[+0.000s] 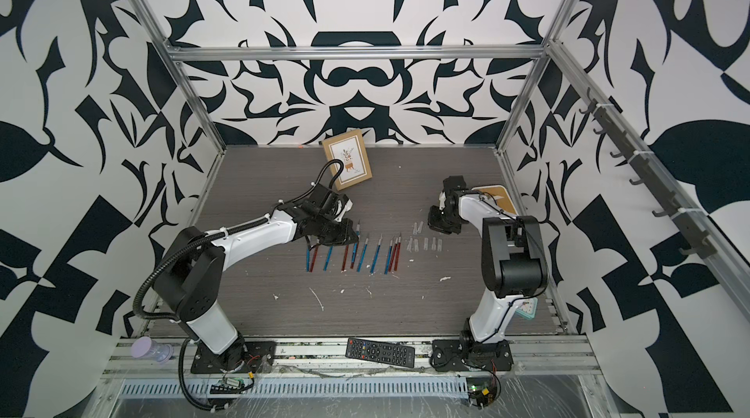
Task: Remove protective caps from carving knives
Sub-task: Place the protective sleeve at the center of the board.
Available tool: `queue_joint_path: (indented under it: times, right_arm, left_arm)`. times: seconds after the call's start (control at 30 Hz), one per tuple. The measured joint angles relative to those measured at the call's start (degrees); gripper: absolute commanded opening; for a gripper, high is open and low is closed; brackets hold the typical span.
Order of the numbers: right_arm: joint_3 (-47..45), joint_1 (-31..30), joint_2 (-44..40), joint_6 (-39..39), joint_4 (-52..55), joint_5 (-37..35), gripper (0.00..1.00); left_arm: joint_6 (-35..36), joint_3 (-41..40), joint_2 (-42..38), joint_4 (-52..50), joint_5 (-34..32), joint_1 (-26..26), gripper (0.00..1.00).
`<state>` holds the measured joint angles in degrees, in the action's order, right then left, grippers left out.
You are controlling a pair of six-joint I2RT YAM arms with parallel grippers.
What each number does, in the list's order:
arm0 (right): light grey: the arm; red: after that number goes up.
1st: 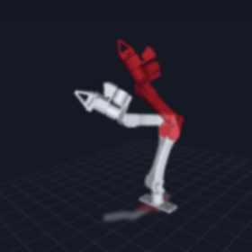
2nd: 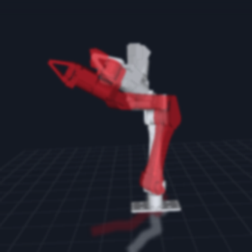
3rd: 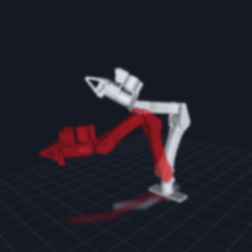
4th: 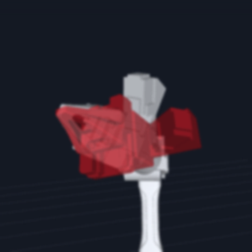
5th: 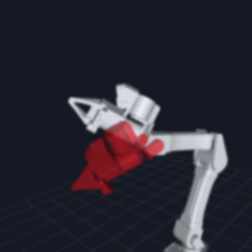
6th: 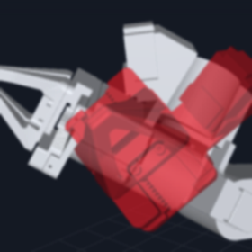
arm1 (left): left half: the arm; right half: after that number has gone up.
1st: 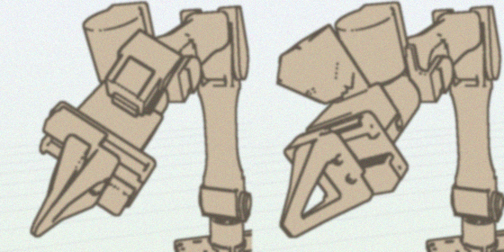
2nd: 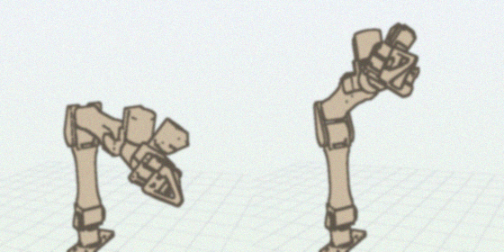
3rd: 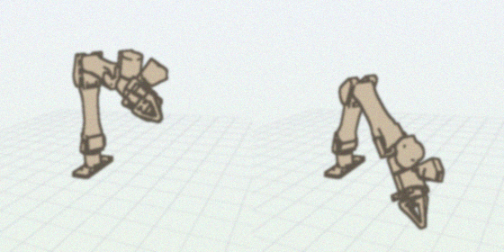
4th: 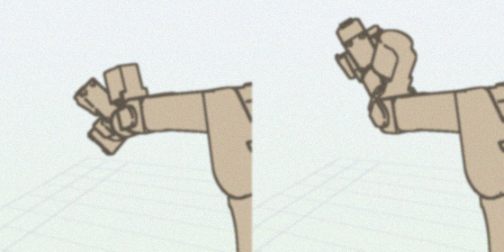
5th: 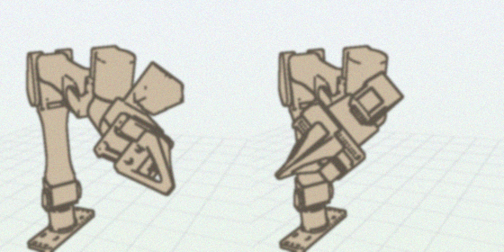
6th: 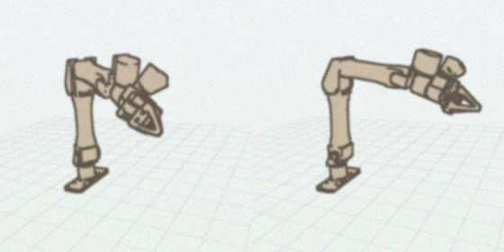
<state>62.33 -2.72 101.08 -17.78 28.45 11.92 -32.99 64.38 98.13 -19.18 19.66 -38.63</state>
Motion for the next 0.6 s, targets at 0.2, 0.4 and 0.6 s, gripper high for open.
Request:
queue_joint_path:
  times: [0.2, 0.4, 0.6]
  right_arm:
    - [0.0, 0.0, 0.0, 0.0, 0.0, 0.0, 0.22]
    - [0.0, 0.0, -0.1, 0.1, 0.0, 0.1, 0.26]
    - [0.0, 0.0, -0.5, 0.2, 0.0, 0.3, 0.31]
  left_arm:
    - [0.0, 0.0, 0.0, 0.0, -0.2, 0.0, 0.0]
    - [0.0, 0.0, 0.0, 0.0, -0.3, 0.0, 0.0]
    - [0.0, 0.0, 0.0, 0.0, -0.4, 0.0, 0.0]
